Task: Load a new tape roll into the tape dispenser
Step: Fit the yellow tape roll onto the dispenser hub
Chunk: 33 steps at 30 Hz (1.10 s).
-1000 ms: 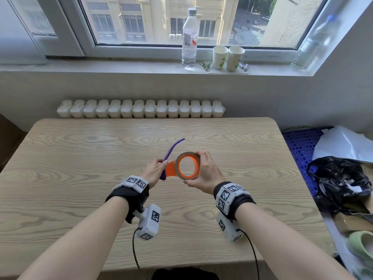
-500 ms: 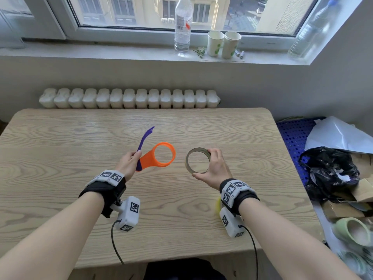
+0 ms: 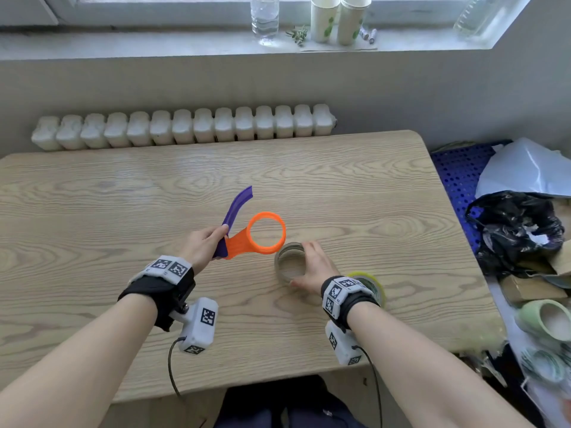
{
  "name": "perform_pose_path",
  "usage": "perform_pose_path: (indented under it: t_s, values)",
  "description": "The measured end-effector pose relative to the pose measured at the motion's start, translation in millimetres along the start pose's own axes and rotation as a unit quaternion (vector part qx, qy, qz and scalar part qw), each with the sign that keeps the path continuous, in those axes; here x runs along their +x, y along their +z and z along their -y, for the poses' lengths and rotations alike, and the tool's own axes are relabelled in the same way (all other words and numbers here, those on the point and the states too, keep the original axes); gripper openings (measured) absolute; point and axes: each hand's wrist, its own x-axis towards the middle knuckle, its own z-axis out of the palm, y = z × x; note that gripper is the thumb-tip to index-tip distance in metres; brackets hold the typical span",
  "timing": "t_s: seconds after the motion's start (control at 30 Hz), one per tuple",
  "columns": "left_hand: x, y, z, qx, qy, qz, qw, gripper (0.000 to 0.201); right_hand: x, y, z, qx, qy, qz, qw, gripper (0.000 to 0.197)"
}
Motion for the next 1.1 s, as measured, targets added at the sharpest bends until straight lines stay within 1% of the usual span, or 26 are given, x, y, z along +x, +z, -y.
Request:
perform_pose_path:
  t_s: [0.13, 0.2, 0.33, 0.43, 0.57, 0.7, 0.8, 0.9, 0.97, 1.1]
  values:
    - [1, 5, 0, 0.013, 0.004, 0.025, 1.0, 0.03, 0, 4, -6, 0.01, 0.002, 0.002, 1.0, 0.093]
    - [0, 9, -3, 0.031, 0.017, 0.039, 0.999, 0.028, 0, 6, -8, 0.015, -0.007, 0.003, 1.0, 0.094]
    - [-1, 19, -12, 0.054, 0.028, 0.058, 0.996, 0.029, -5, 5, -20, 0.017, -0.014, 0.011, 1.0, 0.107]
    - [-3, 31, -20, 0.059, 0.043, 0.071, 0.995, 0.028, -23, -4, -37, -0.002, -0.005, -0.016, 1.0, 0.11]
    - [-7, 51, -23, 0.079, 0.068, 0.093, 0.99, 0.033, -55, -13, -65, -0.022, 0.043, -0.044, 0.998, 0.114]
    - [-14, 66, -25, 0.085, 0.078, 0.123, 0.986, 0.039, -78, -13, -89, -0.049, 0.094, -0.04, 0.994, 0.121]
    - [-18, 72, -25, 0.088, 0.091, 0.134, 0.983, 0.039, -86, -11, -99, -0.05, 0.111, -0.03, 0.992, 0.119]
    - [-21, 72, -23, 0.084, 0.089, 0.14, 0.983, 0.029, -85, -9, -100, -0.035, 0.116, -0.044, 0.992, 0.111]
    - [-22, 71, -21, 0.077, 0.084, 0.135, 0.984, 0.027, -83, -9, -97, -0.032, 0.12, -0.051, 0.991, 0.108]
    - [-28, 67, -21, 0.073, 0.076, 0.123, 0.987, 0.026, -81, -14, -90, -0.026, 0.125, -0.066, 0.99, 0.109]
